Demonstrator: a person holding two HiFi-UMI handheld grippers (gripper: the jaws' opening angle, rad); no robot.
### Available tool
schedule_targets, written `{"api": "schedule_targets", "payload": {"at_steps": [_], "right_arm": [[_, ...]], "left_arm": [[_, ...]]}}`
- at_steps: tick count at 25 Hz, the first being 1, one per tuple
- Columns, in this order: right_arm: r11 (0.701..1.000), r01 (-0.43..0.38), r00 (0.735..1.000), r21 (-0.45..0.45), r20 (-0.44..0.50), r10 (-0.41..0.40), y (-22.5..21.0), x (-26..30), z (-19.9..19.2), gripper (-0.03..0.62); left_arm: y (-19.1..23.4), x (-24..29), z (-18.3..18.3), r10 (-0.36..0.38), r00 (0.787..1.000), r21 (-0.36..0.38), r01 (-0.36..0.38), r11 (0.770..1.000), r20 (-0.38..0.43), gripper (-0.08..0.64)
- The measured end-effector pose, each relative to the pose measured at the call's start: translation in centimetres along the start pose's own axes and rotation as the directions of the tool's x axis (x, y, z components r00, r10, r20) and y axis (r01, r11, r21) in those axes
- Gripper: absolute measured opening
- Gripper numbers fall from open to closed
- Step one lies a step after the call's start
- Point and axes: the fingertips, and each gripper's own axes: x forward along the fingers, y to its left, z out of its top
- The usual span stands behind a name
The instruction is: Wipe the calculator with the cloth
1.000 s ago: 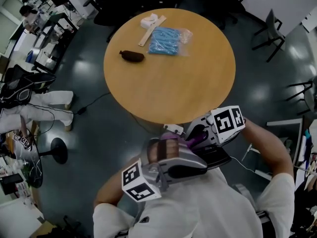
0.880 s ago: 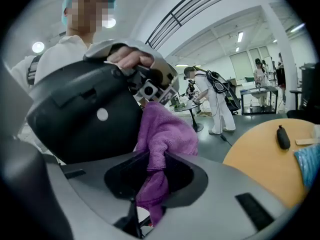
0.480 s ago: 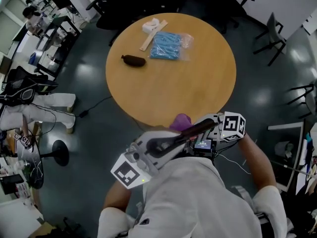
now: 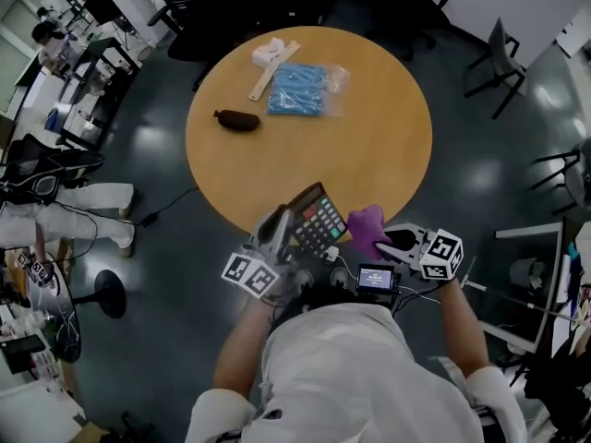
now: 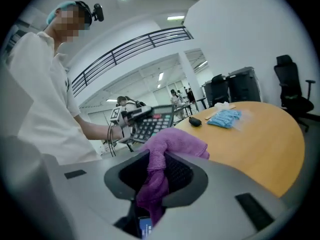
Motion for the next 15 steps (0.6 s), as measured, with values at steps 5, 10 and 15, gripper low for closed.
{"api": "schedule_targets", "payload": {"at_steps": [5, 10, 15], "right_arm": [[0.995, 0.054, 0.998, 0.078, 0.037, -0.057, -0.9, -1.4, -1.5, 0.087], [0.991, 0.070, 0.996, 0.118, 0.042, -0.075, -1.2, -1.7, -2.4, 0.087], [0.983, 0.062, 0.995, 0.172, 0.071, -0.075, -1.4, -1.7, -2.4, 0.087]], "left_arm": [[8.1, 0.3, -7.6, 0.182, 0.978, -0.137, -0.195, 0.971, -0.102, 0.048], [13.2, 0.2, -13.0, 0.291, 0.945, -0.240, -0.320, 0.917, -0.149, 0.049], [15.9, 0.3, -16.1, 0.346, 0.919, -0.269, -0.388, 0.882, -0.190, 0.049]]}}
